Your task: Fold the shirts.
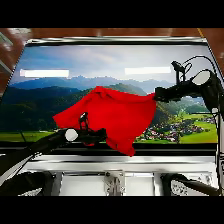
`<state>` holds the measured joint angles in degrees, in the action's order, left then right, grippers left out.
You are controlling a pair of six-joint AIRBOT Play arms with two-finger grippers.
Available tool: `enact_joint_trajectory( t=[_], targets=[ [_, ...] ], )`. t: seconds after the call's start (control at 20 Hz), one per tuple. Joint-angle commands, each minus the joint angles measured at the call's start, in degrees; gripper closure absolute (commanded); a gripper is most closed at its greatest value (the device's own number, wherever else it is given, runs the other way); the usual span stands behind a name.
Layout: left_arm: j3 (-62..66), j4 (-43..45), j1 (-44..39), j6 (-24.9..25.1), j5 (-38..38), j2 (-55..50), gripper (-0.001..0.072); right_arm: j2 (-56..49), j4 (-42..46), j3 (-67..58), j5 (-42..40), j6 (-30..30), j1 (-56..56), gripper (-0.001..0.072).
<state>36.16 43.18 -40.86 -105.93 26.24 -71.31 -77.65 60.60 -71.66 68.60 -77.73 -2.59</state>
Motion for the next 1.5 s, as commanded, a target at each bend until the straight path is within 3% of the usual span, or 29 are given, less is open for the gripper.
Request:
enact_joint_trajectory(
  t=[0.0,0.2,0.4,0.55,0.85,1.15,1.35,1.45],
  targets=[
    [5.81,10.36,2.58,5.22,3.43,6.73,0.0669,3.39,-4.55,-0.22,-0.94,0.52,0.00,0.0654],
    [23.80,27.74,8.79,5.20,13.29,21.27,0.0668,15.15,-4.57,-6.05,-8.07,2.86,0.02,0.0655],
    [44.28,29.51,17.88,5.22,12.28,33.62,0.0667,30.69,1.46,-15.45,-22.71,5.44,0.02,0.0655],
    [50.25,30.25,23.02,5.20,18.29,39.15,0.0667,40.72,6.36,-17.42,-30.36,5.35,0.02,0.0655],
    [50.16,37.05,27.02,1.73,41.31,42.53,0.0667,50.12,17.64,-17.42,-17.75,-2.49,0.02,0.0655],
    [42.91,37.51,27.02,1.68,42.18,41.51,0.0666,44.63,23.08,-17.42,-6.16,-3.28,0.02,0.0655],
    [33.99,37.92,27.02,0.22,41.07,37.70,0.0666,32.37,24.44,-17.40,1.97,-3.54,0.02,0.0655],
    [29.64,37.88,27.02,0.17,36.83,33.94,0.0666,24.13,25.66,-17.40,2.51,-3.78,0.02,0.0655]
  ],
)
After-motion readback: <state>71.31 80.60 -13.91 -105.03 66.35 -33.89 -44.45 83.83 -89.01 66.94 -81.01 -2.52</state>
